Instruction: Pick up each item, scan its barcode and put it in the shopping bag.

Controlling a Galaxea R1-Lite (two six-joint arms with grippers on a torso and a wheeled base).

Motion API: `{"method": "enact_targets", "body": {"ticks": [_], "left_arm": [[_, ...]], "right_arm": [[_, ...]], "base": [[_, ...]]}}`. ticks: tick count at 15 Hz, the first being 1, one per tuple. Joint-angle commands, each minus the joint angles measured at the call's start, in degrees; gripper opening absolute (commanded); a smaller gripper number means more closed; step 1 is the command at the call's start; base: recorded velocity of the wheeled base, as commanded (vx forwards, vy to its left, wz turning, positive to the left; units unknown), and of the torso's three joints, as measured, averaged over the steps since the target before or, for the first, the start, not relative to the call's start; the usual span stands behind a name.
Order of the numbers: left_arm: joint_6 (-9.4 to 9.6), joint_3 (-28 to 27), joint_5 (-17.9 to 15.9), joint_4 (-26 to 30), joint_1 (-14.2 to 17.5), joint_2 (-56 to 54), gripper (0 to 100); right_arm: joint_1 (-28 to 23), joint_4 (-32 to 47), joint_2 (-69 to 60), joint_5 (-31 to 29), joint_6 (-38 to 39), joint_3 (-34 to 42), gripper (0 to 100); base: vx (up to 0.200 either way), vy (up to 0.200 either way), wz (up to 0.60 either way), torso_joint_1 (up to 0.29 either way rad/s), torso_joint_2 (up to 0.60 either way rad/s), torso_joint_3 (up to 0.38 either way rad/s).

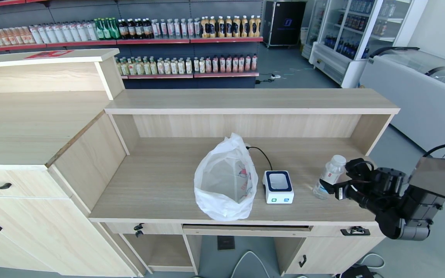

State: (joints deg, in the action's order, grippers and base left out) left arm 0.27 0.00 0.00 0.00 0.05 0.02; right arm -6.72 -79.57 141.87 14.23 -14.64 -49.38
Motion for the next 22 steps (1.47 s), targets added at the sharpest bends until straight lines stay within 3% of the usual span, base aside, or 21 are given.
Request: {"method": "enact_targets", "body": {"ticks": [1, 16, 21, 22], "left_arm": [[0.00, 0.00, 0.00, 0.00, 0.04, -0.02, 100], [0.00, 0.00, 0.00, 0.00, 0.04, -0.02, 100], [0.00, 0.00, 0.00, 0.00, 0.04, -0.02, 100], [0.00, 0.00, 0.00, 0.00, 0.04, -0.02, 100]], "right_arm": [[1.18, 0.55, 2.09, 0.10, 0.14, -2.82, 100], [4.61, 6.97, 8.51, 0.19, 2.60, -17.85, 100], [5.75, 6.44, 9.30, 0.36, 2.69, -18.82, 100], [5.75, 6.27, 9.12, 0.89, 2.95, -18.91, 0]], "base": [[0.000, 0.000, 0.00, 0.000, 0.00, 0.000], [0.000, 0.000, 0.00, 0.000, 0.00, 0.000], [0.000, 0.000, 0.00, 0.000, 0.00, 0.000], [0.000, 0.000, 0.00, 0.000, 0.00, 0.000]]}}
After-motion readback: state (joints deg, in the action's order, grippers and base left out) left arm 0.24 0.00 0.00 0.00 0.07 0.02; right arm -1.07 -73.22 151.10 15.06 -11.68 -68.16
